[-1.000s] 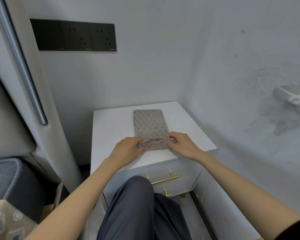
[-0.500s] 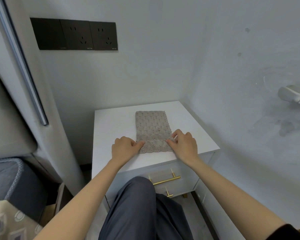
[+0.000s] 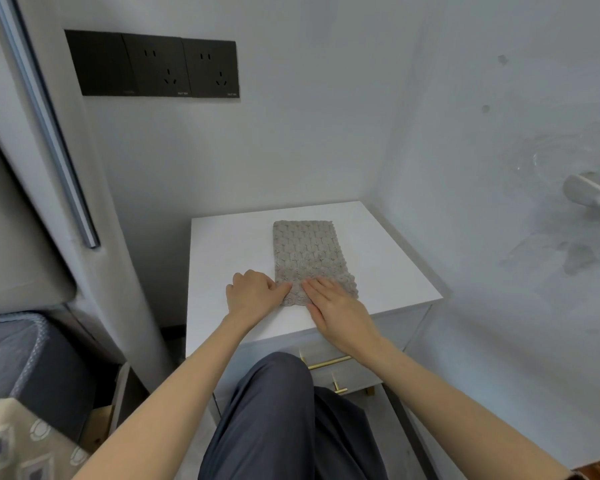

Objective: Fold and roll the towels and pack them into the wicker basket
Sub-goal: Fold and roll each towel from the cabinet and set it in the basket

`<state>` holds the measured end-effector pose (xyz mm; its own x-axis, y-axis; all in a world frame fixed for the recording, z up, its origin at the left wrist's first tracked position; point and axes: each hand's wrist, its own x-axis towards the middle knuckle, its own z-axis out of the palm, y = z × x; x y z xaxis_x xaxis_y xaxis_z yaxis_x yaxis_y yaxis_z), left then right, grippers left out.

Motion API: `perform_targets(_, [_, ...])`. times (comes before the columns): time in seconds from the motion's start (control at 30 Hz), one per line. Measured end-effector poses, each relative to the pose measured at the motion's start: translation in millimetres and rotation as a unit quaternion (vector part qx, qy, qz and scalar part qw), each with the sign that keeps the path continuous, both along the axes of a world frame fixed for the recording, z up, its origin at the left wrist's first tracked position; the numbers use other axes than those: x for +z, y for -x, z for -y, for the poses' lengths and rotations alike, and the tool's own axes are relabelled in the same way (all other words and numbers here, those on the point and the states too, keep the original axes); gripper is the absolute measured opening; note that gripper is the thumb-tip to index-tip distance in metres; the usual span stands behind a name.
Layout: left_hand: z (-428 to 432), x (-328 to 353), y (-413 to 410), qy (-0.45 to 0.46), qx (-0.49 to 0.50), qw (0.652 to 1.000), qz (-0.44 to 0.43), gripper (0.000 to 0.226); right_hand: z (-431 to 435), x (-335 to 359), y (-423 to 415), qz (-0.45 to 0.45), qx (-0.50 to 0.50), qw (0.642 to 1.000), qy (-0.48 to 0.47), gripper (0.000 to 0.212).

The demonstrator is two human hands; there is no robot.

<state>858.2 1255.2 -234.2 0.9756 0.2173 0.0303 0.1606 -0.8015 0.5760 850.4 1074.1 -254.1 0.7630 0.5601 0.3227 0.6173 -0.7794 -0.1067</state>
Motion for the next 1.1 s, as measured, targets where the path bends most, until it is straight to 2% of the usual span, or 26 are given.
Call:
perform_targets(0.13, [2,-2,2,-0.043,0.008,0.999,0.012,0.046,30,1,-10,-0.020,-0.029,0.998,0.051,0.049])
perform_targets(0.2, [2,-3,3,-0.061,-0.007,0.996,0.067,0.032,40,4,-12,-0.043,-0.032,0.995,0.085,0.051])
perform_targets(0.27, [0,-1,5,-0.054,-0.085,0.982,0.159,0.024,45,6,-13,-0.060,-0.027,0.993,0.098,0.052])
perform_targets(0.33, [-2,1,6,-0.085,-0.183,0.958,0.201,0.015,46,10,-12,-0.071,-0.018,0.993,0.089,0.051])
perform_targets(0.4, [-4,2,9,-0.105,-0.227,0.948,0.199,0.018,46,14,-12,-0.074,-0.009,0.994,0.079,0.048])
perform_targets(0.5, [-8,2,13,-0.121,-0.228,0.950,0.176,0.025,48,18,-14,-0.059,-0.002,0.994,0.094,0.046])
perform_targets(0.63, [-15,2,17,-0.174,-0.221,0.955,0.090,0.042,50,17,-20,-0.059,-0.019,0.994,0.090,0.046])
perform_targets(0.73, [-16,3,17,-0.171,-0.220,0.958,0.062,0.045,52,15,-22,-0.111,-0.030,0.993,0.023,0.047])
perform_targets(0.83, [-14,3,16,-0.141,-0.212,0.964,0.076,0.039,54,14,-21,-0.146,-0.054,0.986,-0.063,0.044])
perform_targets(0.93, [-14,3,18,-0.018,-0.180,0.980,0.087,0.024,52,19,-19,-0.175,-0.072,0.967,-0.172,0.023])
perform_targets(1.0, [-14,1,16,0.057,-0.155,0.984,0.073,0.022,51,25,-20,-0.200,-0.101,0.950,-0.219,0.027])
perform_targets(1.1, [-14,-1,12,0.067,-0.133,0.988,0.051,0.028,53,30,-21,-0.227,-0.133,0.930,-0.257,0.035])
